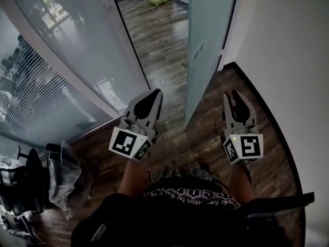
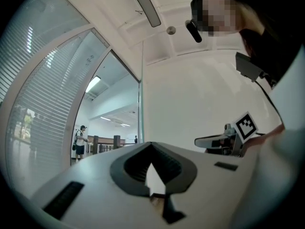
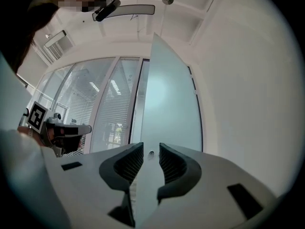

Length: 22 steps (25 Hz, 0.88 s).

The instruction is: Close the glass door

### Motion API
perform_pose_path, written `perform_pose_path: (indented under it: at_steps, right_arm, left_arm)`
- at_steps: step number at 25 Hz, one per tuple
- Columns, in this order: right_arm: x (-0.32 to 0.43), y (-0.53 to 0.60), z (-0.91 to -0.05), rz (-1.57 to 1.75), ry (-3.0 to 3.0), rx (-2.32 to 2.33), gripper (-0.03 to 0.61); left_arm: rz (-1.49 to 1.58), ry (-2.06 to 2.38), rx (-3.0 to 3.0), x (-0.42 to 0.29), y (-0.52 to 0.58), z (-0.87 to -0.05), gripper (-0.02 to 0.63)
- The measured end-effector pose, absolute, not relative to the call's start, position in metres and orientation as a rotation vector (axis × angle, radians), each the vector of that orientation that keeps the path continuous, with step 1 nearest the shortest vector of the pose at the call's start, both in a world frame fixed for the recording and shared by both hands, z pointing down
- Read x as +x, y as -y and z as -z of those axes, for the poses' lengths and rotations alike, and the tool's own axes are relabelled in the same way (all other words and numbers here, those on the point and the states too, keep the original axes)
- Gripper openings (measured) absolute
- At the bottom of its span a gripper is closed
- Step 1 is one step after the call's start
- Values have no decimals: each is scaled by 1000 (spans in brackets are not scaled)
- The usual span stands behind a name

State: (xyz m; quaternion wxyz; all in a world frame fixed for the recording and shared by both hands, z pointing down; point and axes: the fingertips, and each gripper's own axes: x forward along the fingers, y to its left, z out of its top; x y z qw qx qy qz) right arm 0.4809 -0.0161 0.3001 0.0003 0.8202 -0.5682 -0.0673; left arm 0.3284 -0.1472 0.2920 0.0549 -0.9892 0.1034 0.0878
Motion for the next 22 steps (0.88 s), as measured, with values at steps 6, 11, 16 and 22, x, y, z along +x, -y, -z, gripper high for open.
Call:
perform_pose_path:
  at_steps: [6, 11, 16, 22]
  right_arm:
    - [516, 60, -301, 205, 1913, 2492, 86]
    - [550, 103, -305, 191, 2051, 2363, 86]
    - [578, 144, -316, 147, 2218, 2178, 86]
    - [595, 184, -340, 69, 2358, 1979, 95]
  left_arm:
    - [-286, -485, -2990, 342, 176, -290, 2]
    - [-286, -691, -2949, 358, 199, -289, 2]
    - [-261, -907, -2883, 378, 212, -295, 2]
    - [-254, -1090, -2822, 395, 217, -296, 2]
